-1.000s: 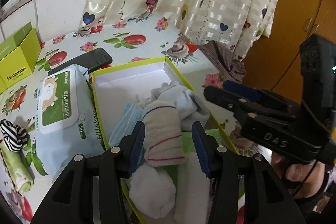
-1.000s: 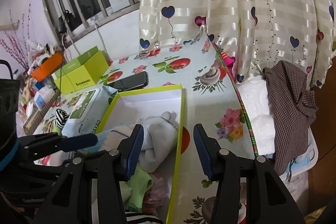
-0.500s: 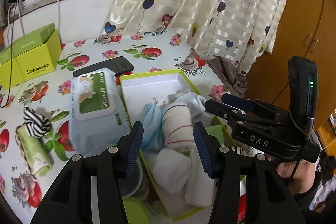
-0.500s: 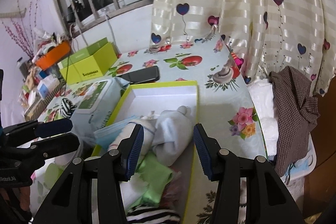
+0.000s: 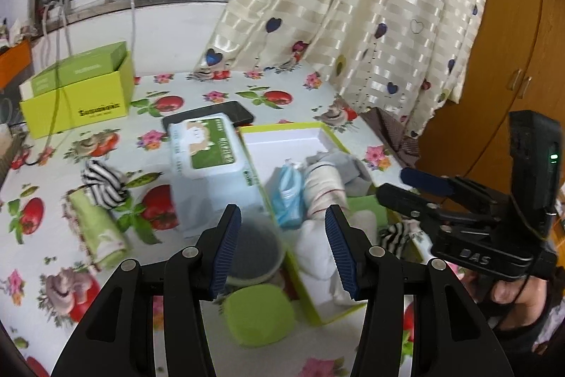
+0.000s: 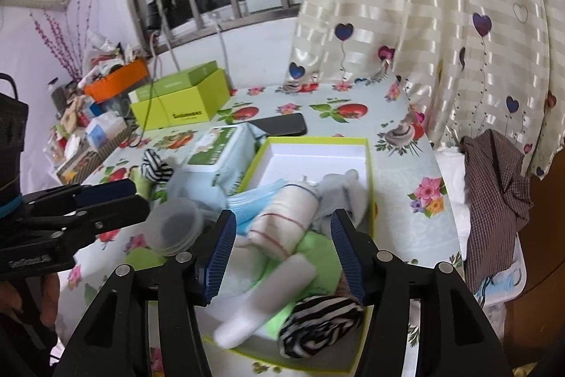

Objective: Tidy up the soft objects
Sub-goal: 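Open the left gripper to release the bandage roll and move both grippers back to the pile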

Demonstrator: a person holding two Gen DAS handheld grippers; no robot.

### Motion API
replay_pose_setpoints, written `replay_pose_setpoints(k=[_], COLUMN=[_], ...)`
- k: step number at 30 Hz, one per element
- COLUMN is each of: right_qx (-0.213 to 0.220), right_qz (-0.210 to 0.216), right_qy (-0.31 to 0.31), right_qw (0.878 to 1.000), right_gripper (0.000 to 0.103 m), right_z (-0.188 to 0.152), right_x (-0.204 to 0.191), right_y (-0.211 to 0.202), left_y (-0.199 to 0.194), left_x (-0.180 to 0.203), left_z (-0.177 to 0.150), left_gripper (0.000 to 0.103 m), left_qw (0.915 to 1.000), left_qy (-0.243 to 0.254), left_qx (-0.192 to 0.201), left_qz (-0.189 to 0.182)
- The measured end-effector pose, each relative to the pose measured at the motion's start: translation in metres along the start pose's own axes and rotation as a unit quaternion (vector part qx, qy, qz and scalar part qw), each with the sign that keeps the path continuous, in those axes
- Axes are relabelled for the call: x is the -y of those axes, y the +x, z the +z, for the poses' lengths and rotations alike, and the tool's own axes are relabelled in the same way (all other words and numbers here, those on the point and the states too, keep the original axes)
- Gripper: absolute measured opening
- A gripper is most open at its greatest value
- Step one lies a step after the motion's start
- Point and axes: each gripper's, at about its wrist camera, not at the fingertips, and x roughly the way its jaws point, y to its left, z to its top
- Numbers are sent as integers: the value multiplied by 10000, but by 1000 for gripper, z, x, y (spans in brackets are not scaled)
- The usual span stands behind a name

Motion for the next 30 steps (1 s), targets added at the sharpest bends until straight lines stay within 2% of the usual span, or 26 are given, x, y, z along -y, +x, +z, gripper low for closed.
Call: replay_pose_setpoints(k=[17, 30], right_qx=[-109, -127], right_qz=[301, 461], right_qy=[-611, -770], right_qw=[9976, 9959], right_gripper=[58, 59], right_z=[-1, -3], right_x=[-58, -78], right_y=[-3, -2], left_y=[-31, -39], left_x=[-26, -36], left_z=[-17, -23], left_gripper=[51, 51], left_qw=[9992, 9985], left_qy=[-53, -99], left_qx=[215, 252], left_qz=[346, 466])
